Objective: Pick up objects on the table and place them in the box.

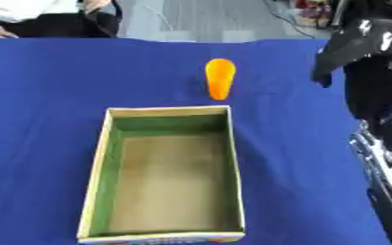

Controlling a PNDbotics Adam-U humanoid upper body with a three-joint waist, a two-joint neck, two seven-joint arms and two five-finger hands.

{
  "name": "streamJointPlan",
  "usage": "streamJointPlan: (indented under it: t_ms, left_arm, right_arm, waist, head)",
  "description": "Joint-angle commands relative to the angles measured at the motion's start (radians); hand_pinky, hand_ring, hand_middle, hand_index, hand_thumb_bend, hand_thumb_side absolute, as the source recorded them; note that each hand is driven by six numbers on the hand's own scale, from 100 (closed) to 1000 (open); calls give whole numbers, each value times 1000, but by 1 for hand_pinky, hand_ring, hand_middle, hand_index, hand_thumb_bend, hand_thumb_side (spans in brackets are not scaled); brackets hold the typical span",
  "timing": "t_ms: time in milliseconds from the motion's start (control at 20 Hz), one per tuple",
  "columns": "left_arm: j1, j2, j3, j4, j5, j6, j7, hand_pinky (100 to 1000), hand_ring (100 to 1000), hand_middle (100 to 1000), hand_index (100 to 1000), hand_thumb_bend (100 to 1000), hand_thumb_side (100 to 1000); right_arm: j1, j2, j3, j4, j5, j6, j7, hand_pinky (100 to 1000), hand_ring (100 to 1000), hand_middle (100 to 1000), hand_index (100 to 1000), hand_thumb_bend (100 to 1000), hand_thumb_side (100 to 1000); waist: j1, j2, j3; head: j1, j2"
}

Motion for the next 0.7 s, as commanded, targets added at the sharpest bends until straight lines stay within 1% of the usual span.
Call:
streamJointPlan:
  t_ms: [50, 550, 700]
  left_arm:
    - [-11, 16, 8, -19, 3, -2, -3, 750, 685, 730, 753, 508, 776]
    - [-11, 16, 7, -19, 3, -2, -6, 750, 685, 731, 753, 508, 776]
    - [-11, 16, 7, -19, 4, -2, -7, 750, 685, 731, 752, 508, 777]
  right_arm:
    - [-11, -23, -11, -16, 0, 0, 9, 143, 352, 411, 590, 132, 1000]
    - [-11, -22, -12, -16, 4, 0, 14, 143, 353, 411, 590, 131, 1000]
    - [-11, -20, -9, -16, 0, -6, 14, 145, 348, 407, 583, 116, 1000]
  waist:
    - [-2, -12, 1]
    - [-2, -11, 2]
    - [-2, -10, 3]
  head:
    - [-1, -20]
    - [-1, -20]
    - [0, -20]
